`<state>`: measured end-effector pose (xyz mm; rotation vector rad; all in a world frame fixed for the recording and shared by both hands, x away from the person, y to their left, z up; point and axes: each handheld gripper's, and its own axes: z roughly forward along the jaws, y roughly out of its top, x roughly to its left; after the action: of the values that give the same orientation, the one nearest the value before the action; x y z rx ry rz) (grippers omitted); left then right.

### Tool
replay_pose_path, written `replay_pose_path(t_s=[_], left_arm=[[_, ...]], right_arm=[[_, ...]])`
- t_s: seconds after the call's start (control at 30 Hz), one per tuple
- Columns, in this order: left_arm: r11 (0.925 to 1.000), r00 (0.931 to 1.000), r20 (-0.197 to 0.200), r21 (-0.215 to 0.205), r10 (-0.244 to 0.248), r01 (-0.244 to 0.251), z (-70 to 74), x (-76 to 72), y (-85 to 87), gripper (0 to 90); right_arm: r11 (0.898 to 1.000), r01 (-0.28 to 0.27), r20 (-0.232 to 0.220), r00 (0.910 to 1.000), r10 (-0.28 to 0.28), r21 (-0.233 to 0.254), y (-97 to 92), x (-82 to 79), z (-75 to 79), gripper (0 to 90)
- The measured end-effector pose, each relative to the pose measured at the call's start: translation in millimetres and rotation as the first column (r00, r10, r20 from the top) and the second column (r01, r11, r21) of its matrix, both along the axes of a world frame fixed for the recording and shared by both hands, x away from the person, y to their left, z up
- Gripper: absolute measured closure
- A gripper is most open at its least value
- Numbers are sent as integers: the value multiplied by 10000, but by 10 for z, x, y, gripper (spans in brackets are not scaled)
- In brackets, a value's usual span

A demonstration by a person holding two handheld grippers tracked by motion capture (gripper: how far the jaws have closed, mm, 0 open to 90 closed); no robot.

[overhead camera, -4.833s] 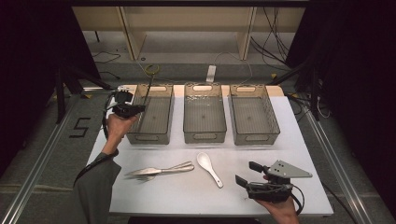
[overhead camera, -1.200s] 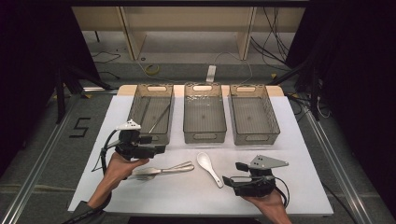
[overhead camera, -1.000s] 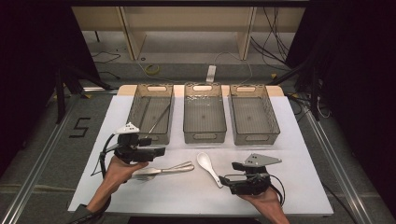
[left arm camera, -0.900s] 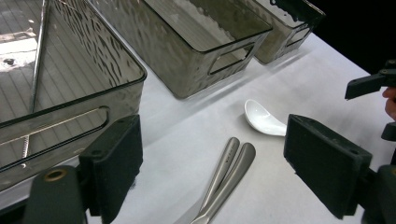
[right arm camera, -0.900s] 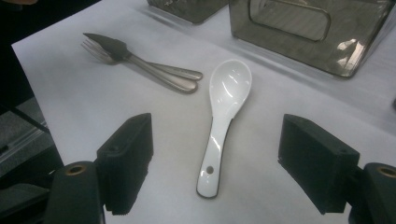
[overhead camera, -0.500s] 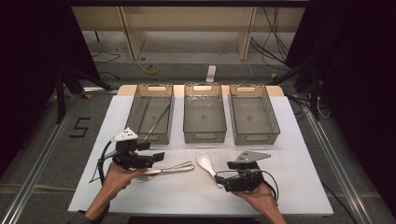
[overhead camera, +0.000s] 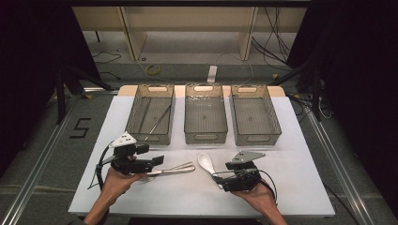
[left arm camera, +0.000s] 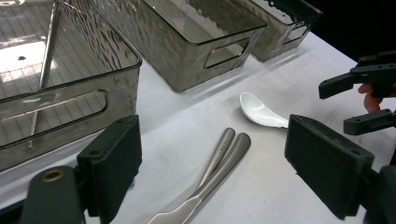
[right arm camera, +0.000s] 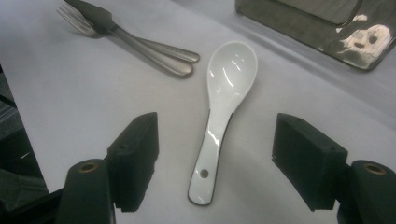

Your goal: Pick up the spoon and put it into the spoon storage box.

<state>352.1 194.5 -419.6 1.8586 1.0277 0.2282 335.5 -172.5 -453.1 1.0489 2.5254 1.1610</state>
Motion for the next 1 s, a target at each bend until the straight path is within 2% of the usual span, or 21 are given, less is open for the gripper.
replay_pose_path(t_s=[0.07,0.2,0.3,0.43,0.73,1.0], left_arm=[[9996,9999,132,287,23,-27,1,-17,2,179],[9999,9999,134,129,77,-79,0,-31,23,179],[9999,9999,136,150,30,-32,0,-47,14,179],[9999,9999,158,164,-56,53,-1,-59,-1,176],[9998,9994,303,-15,-180,181,18,-102,-10,169],[9998,9993,316,-32,-219,220,18,-104,-24,167]], right_arm=[[9998,-18,-96,10000,17,-177,27,15,-13,345],[9976,-226,-360,9991,202,-662,93,44,-52,392],[9945,-350,-686,9972,283,-988,142,81,-91,413],[9896,-365,-850,9961,248,-1394,203,130,-133,466],[9808,-511,-885,9955,349,-1880,281,217,-174,564],[9757,-706,-1041,9933,498,-2075,320,236,-194,623]])
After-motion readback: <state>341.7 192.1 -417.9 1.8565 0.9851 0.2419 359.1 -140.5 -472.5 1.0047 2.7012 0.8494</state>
